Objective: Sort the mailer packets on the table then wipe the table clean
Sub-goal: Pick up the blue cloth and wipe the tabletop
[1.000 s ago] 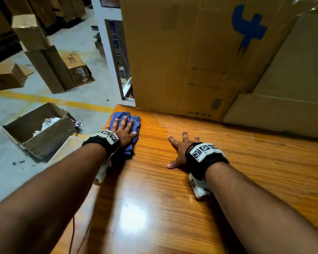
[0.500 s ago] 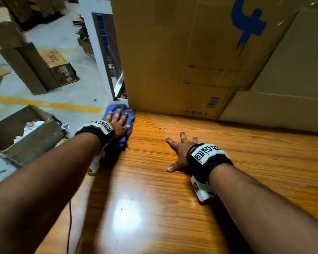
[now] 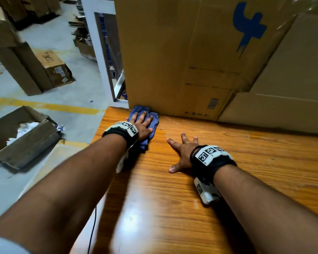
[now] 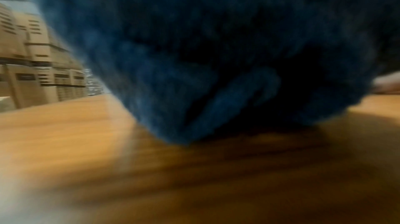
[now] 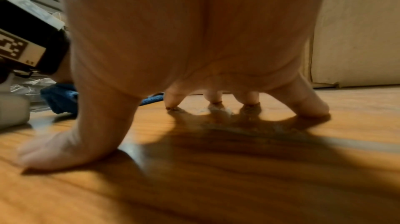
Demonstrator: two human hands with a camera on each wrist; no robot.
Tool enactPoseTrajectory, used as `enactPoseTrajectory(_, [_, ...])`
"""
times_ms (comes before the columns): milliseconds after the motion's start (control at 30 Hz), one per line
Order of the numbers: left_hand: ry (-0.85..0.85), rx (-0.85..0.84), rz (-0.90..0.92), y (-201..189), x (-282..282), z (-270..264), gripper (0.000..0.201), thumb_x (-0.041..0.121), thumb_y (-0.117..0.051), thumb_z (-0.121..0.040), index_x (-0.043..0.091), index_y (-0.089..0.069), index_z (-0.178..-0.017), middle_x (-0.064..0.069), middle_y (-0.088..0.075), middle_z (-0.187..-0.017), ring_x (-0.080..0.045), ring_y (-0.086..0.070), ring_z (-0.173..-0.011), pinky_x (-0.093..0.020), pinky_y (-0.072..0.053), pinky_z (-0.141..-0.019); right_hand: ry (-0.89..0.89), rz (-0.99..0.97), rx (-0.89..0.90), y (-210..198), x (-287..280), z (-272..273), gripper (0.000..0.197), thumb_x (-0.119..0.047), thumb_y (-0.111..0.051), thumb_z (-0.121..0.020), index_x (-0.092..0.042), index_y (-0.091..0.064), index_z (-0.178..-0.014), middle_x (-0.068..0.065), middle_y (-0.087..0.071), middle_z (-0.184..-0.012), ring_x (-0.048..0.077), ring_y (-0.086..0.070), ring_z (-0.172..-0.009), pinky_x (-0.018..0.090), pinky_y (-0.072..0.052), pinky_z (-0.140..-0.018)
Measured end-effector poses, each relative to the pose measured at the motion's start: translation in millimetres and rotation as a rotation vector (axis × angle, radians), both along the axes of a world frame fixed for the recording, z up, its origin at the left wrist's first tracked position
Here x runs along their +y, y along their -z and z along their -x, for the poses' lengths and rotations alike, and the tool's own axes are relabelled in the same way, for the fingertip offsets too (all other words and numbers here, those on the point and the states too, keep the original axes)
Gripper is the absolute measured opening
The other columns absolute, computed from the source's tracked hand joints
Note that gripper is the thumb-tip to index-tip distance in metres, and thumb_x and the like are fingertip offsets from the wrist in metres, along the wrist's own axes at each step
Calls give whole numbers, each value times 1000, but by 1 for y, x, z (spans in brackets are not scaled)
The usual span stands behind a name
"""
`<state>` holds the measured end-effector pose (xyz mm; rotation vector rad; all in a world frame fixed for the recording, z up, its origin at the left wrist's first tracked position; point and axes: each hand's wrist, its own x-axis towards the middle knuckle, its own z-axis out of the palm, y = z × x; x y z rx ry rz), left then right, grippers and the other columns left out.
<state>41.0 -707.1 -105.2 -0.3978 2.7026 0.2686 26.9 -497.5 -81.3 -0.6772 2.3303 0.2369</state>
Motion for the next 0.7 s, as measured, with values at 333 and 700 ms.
enactPoseTrajectory(333, [-309, 49, 31, 4, -87, -26, 63, 48, -31, -99, 32, -5, -153, 1, 13, -160, -30, 11, -147, -42, 3, -119, 6, -15, -10, -1, -2, -1, 117, -70, -72, -65, -55, 14, -143, 1, 30, -156, 52, 19, -138, 68, -10, -109])
enactPoseTrajectory(700, [-51, -30, 51, -12, -20, -59, 61, 47, -26, -102, 31, 3, -153, 2, 19, -159, -26, 13, -147, -52, -1, -117, 13, 0, 2, 6, 0, 4, 119, -73, -73, -60, -58, 12, -142, 0, 28, -156, 51, 17, -139, 67, -7, -112])
